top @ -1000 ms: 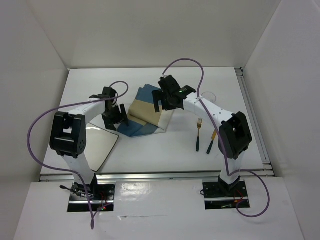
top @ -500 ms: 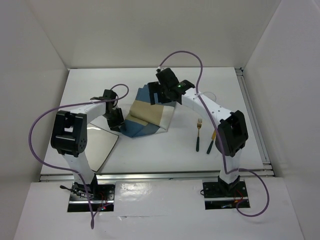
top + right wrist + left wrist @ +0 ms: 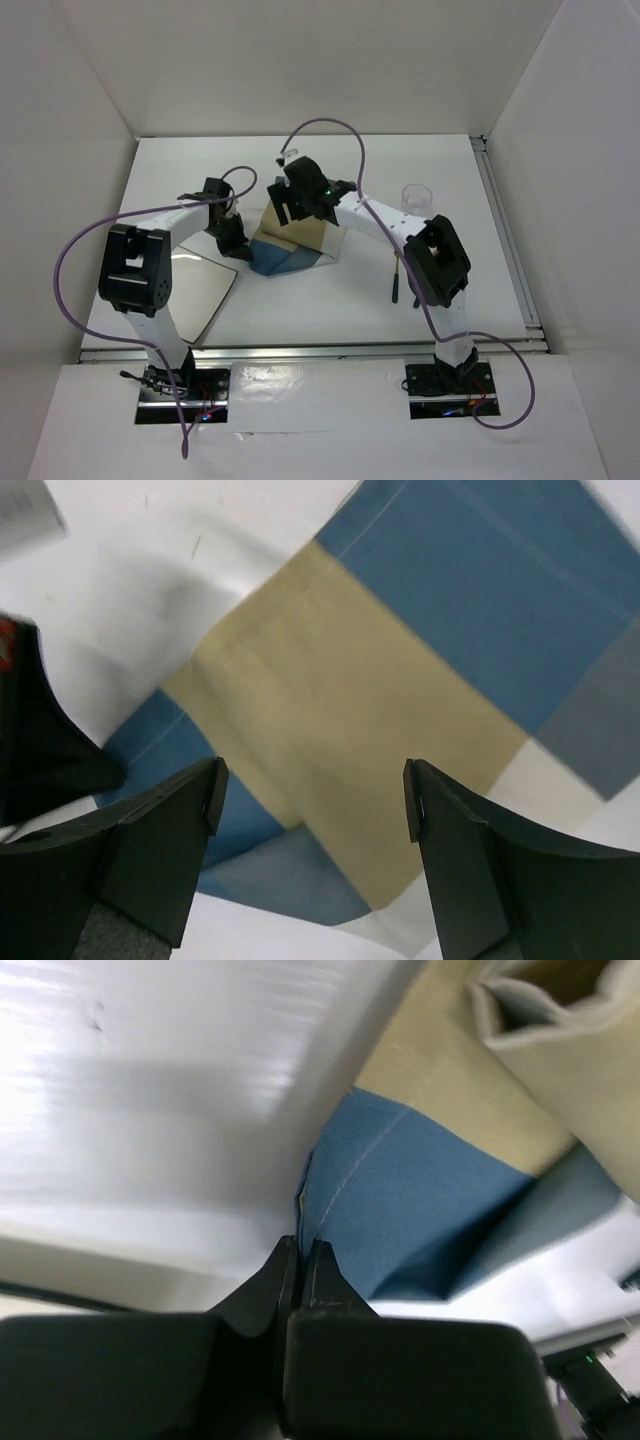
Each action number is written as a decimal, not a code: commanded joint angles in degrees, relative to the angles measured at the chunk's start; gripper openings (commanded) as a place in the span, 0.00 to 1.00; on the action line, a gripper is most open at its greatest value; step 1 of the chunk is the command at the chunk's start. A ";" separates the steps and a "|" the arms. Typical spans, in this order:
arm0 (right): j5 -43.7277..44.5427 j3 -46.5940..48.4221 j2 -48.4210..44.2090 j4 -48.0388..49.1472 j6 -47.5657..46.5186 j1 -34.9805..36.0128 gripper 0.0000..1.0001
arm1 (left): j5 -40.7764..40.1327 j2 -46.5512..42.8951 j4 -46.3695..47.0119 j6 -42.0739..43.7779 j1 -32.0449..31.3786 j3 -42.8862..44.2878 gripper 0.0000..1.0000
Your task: Set the dinner table for one person
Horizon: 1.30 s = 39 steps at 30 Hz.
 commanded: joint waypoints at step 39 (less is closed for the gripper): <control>2.12 -5.66 -7.93 20.28 0.32 -5.06 0.00 | 11.53 -5.43 -5.39 0.82 5.44 18.73 0.00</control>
